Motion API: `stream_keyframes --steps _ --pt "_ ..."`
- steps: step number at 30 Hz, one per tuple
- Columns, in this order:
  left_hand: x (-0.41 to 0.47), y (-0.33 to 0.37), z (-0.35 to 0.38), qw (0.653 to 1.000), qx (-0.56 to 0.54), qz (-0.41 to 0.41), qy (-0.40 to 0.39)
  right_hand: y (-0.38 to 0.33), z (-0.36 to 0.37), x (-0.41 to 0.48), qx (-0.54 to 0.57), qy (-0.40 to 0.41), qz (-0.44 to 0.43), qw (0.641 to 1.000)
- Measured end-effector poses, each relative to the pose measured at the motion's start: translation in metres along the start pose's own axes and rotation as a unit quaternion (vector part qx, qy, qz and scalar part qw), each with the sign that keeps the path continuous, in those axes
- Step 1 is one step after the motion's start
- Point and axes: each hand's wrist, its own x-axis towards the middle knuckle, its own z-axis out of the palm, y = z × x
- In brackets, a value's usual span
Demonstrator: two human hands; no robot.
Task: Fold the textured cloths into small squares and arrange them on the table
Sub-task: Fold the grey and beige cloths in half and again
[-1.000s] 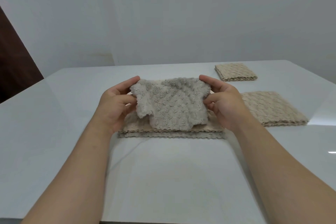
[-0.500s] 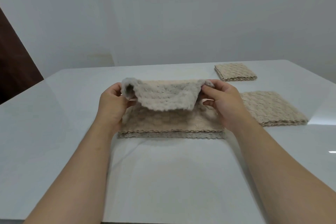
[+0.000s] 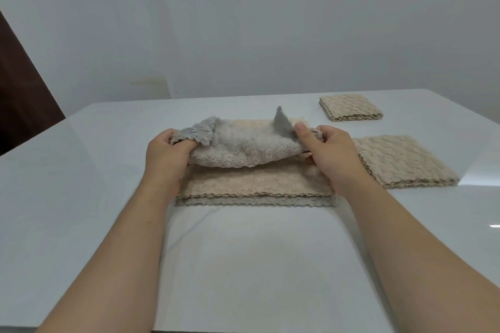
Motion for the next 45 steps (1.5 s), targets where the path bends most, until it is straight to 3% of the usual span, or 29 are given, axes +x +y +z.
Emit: stream_keyframes --steps 8,13,24,28,36,40,45 --pt "0.0 0.0 0.001 0.997 0.051 -0.041 -0.03 -0.001 -0.004 -0.002 0.023 0.011 0.021 0.999" --pt "-0.001 -0.005 -0.001 0.99 0.136 -0.009 -0.022 0.005 -0.002 0.003 0.003 -0.001 0.038 0.999" --pt "0.0 -0.005 -0.002 0.984 0.171 -0.039 0.017 0.012 -0.001 0.007 -0.04 -0.013 0.059 0.997" --pt "0.004 -0.009 -0.004 0.991 0.131 -0.019 0.013 0.013 0.0 0.007 -0.046 -0.008 0.043 0.998" --pt "0.004 -0.004 -0.002 0.996 -0.019 -0.077 -0.028 0.009 -0.002 0.005 -0.015 0.01 0.035 0.999" --pt "0.001 -0.001 0.0 0.994 -0.025 -0.099 -0.048 0.012 -0.002 0.009 -0.018 0.004 0.061 0.998" --pt "0.005 -0.003 0.0 0.993 -0.017 -0.116 -0.02 0.013 -0.002 0.01 -0.038 -0.002 0.055 0.998"
